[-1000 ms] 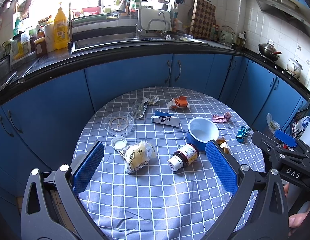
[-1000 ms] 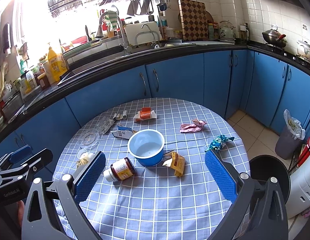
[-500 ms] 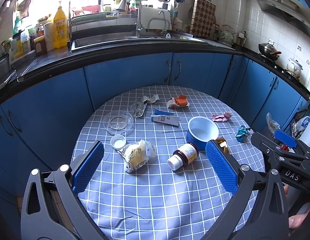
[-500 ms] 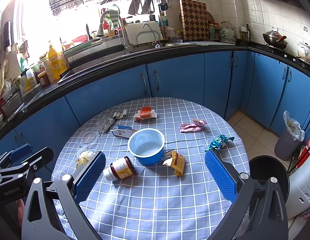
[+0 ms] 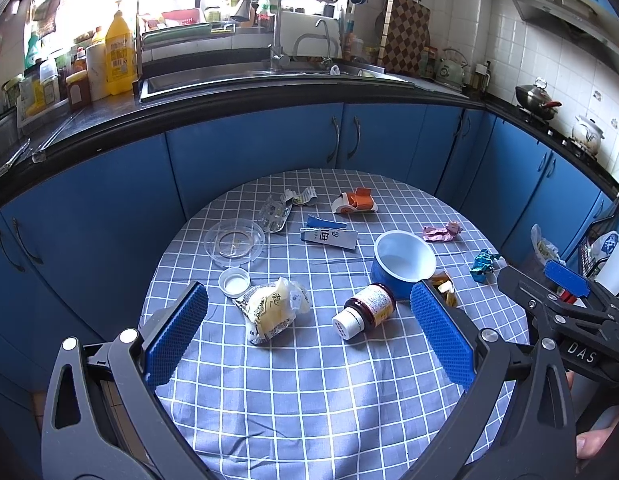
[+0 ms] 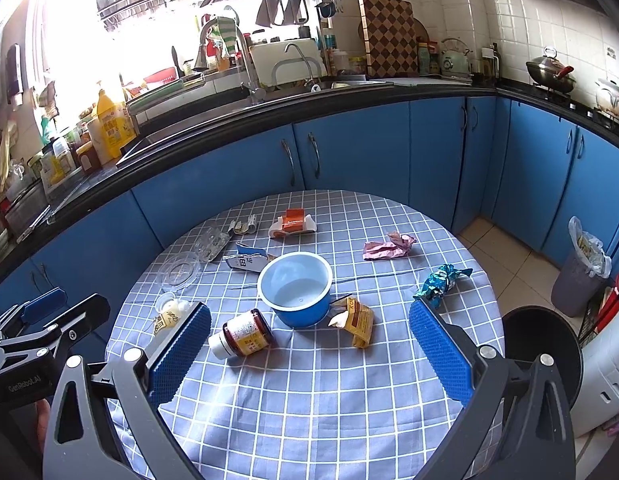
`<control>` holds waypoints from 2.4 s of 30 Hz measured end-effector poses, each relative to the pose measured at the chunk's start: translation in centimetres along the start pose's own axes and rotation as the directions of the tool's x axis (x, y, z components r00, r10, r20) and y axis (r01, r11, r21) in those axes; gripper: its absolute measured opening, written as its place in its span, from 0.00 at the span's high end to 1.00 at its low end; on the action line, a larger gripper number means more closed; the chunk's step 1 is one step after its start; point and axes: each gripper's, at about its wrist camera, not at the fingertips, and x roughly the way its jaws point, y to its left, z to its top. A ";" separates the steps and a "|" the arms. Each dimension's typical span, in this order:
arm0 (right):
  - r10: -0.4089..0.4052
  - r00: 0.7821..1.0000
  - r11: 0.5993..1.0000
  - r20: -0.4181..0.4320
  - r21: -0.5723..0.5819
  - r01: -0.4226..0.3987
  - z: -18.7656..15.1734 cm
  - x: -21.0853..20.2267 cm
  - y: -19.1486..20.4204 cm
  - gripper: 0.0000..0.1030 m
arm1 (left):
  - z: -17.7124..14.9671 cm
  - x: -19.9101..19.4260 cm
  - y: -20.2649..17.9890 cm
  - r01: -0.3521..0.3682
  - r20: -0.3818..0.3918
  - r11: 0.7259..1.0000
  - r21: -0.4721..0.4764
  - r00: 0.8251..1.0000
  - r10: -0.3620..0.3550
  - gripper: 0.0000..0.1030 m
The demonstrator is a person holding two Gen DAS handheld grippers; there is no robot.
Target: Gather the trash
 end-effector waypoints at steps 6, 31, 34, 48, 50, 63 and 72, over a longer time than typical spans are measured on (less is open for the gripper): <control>0.000 1.000 1.000 -0.001 0.002 0.000 0.0 0.0 -0.1 0.06 | 0.0 0.1 0.0 0.001 -0.001 1.000 0.000 1.000 -0.001 0.03; 0.038 0.990 0.999 -0.138 -0.027 -0.042 -2.6 6.1 1.4 0.06 | -2.3 5.9 3.4 -0.034 -0.112 0.999 -0.022 0.993 0.031 0.03; 0.058 0.980 0.996 -0.191 -0.052 -0.069 -3.5 8.6 2.5 0.06 | -3.0 8.0 4.9 -0.046 -0.155 0.998 -0.033 0.987 0.040 0.03; 0.049 0.957 0.979 -0.284 -0.174 -0.102 -5.0 16.3 7.2 0.06 | -3.2 13.7 9.1 -0.029 -0.254 0.996 -0.088 0.967 0.006 0.03; 0.042 0.955 0.981 -0.292 -0.170 -0.095 -4.9 17.0 7.0 0.06 | -3.1 14.3 8.6 -0.011 -0.264 0.997 -0.081 0.965 -0.010 0.03; 0.005 0.975 0.956 -0.222 -0.286 -0.070 -5.5 16.4 7.7 0.32 | -3.2 16.1 6.3 0.039 -0.291 0.998 -0.044 0.955 -0.051 0.03; 0.004 0.980 0.968 -0.200 -0.244 -0.054 -4.6 15.4 5.4 0.32 | -3.2 16.4 6.3 0.027 -0.290 0.996 -0.087 0.956 -0.051 0.39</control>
